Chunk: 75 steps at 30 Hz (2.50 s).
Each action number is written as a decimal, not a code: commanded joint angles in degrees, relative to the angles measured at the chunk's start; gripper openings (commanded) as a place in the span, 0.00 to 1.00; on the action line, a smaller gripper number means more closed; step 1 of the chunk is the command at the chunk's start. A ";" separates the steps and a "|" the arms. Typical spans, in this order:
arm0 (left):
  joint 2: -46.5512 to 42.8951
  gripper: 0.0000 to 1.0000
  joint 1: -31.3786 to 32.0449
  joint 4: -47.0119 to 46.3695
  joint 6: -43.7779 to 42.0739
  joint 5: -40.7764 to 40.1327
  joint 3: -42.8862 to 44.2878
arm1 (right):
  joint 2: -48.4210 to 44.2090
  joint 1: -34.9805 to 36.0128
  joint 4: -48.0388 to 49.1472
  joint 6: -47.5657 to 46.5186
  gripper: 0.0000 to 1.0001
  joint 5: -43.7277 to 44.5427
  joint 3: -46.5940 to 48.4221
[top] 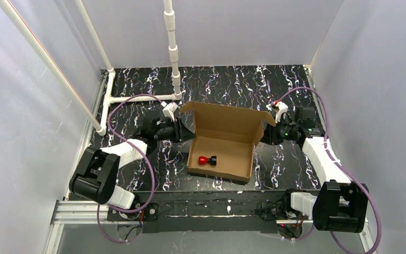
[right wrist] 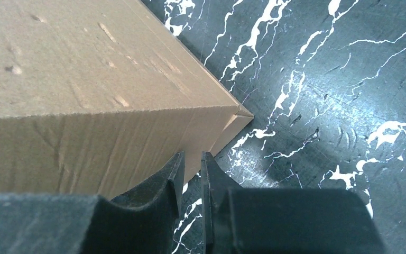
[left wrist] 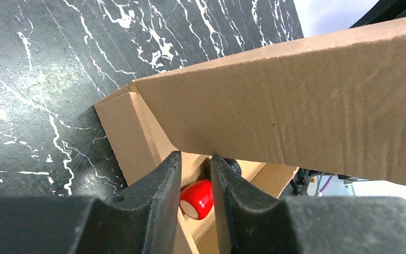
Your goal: Fold the paper box
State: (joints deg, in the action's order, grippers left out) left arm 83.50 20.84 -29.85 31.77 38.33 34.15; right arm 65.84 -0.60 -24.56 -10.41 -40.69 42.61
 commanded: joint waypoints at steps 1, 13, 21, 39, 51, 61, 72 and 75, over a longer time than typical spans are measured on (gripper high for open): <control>-3.65 0.25 0.22 -0.30 0.13 -0.51 -1.54 | -0.38 0.42 -1.85 -3.09 0.26 -1.49 2.54; -4.67 0.25 0.04 -0.13 0.53 -1.46 -2.65 | 0.81 2.03 -2.51 -5.39 0.26 -0.53 3.53; -4.74 0.25 -0.19 0.05 0.40 -1.50 -2.87 | 1.33 3.14 -2.16 -5.42 0.25 0.07 3.71; -8.53 0.25 -0.64 1.91 1.69 -3.66 -6.11 | 0.36 3.13 -2.34 -8.06 0.25 1.30 3.77; -14.09 0.26 -2.94 5.20 2.20 -4.82 -6.82 | 0.81 3.24 -0.42 -7.02 0.25 -4.48 2.48; -10.09 0.26 -3.26 6.09 1.91 -2.62 -1.08 | 2.01 3.23 -0.41 -6.95 0.24 -2.25 3.01; -23.08 0.30 -9.49 12.11 2.99 -5.26 0.98 | 2.00 3.31 0.15 -6.91 0.24 -2.72 2.63; -25.63 0.37 -9.71 15.32 2.22 -3.33 5.13 | 1.94 3.41 0.28 -6.99 0.24 -2.60 2.65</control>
State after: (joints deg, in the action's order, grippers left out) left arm 62.02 11.38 -18.35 35.40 33.06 33.47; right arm 67.88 2.35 -26.41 -17.72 -42.39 44.58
